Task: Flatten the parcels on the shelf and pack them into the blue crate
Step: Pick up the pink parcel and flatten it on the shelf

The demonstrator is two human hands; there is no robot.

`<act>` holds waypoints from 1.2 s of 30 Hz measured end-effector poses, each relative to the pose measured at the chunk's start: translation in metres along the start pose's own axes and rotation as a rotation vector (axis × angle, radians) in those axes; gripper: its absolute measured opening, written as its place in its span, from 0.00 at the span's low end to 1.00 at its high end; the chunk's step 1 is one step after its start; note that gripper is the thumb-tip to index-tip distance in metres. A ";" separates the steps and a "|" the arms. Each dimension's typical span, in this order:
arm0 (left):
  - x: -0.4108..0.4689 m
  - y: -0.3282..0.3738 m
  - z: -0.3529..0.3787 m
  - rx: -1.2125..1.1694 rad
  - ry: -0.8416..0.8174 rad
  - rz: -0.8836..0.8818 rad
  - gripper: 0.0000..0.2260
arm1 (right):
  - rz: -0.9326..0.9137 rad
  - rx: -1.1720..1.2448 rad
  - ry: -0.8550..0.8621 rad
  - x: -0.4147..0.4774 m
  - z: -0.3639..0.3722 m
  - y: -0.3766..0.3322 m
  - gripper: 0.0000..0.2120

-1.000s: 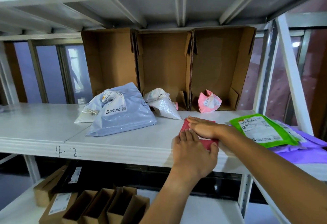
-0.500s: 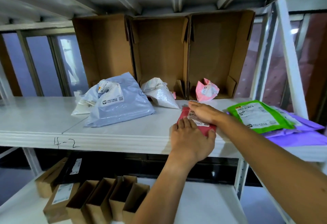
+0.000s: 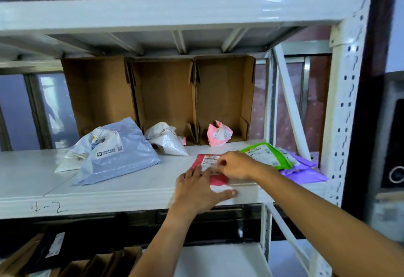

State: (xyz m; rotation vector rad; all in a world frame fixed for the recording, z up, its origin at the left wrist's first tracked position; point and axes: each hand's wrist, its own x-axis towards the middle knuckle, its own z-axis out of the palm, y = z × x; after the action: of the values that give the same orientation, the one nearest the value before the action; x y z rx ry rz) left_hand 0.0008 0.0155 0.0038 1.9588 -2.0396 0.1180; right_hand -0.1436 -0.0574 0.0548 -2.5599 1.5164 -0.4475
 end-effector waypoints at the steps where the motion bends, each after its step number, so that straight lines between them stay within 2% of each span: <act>1: -0.001 0.001 0.001 -0.003 0.012 0.002 0.43 | 0.009 -0.036 0.051 -0.005 -0.003 0.001 0.12; 5: -0.006 0.012 0.004 0.064 0.103 0.004 0.32 | 0.034 -0.023 0.149 -0.021 -0.012 0.010 0.13; 7: -0.008 0.020 0.003 0.097 0.102 0.003 0.33 | 0.016 0.007 0.142 -0.026 -0.013 0.016 0.12; 11: -0.011 0.030 -0.002 0.132 0.043 0.005 0.38 | -0.033 -0.009 0.108 -0.042 -0.012 0.017 0.19; 14: -0.010 0.034 -0.002 0.202 -0.011 0.033 0.41 | -0.066 -0.049 0.073 -0.050 -0.011 0.016 0.17; 19: -0.007 0.030 -0.001 0.078 -0.054 0.089 0.42 | -0.096 -0.133 0.050 -0.051 -0.008 0.015 0.14; 25: -0.005 0.014 0.000 0.097 -0.055 0.152 0.38 | -0.097 -0.267 0.113 -0.043 0.000 0.016 0.17; 32: 0.006 0.019 -0.005 -0.023 -0.065 0.130 0.30 | -0.126 -0.281 0.174 -0.041 0.005 0.021 0.18; 36: 0.007 0.027 -0.012 -0.086 -0.094 0.129 0.30 | -0.144 -0.271 0.206 -0.038 0.003 0.025 0.15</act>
State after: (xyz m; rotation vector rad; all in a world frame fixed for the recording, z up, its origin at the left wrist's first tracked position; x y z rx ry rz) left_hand -0.0237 0.0142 0.0215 1.8137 -2.1919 -0.0345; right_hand -0.1808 -0.0368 0.0382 -2.9264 1.5583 -0.5747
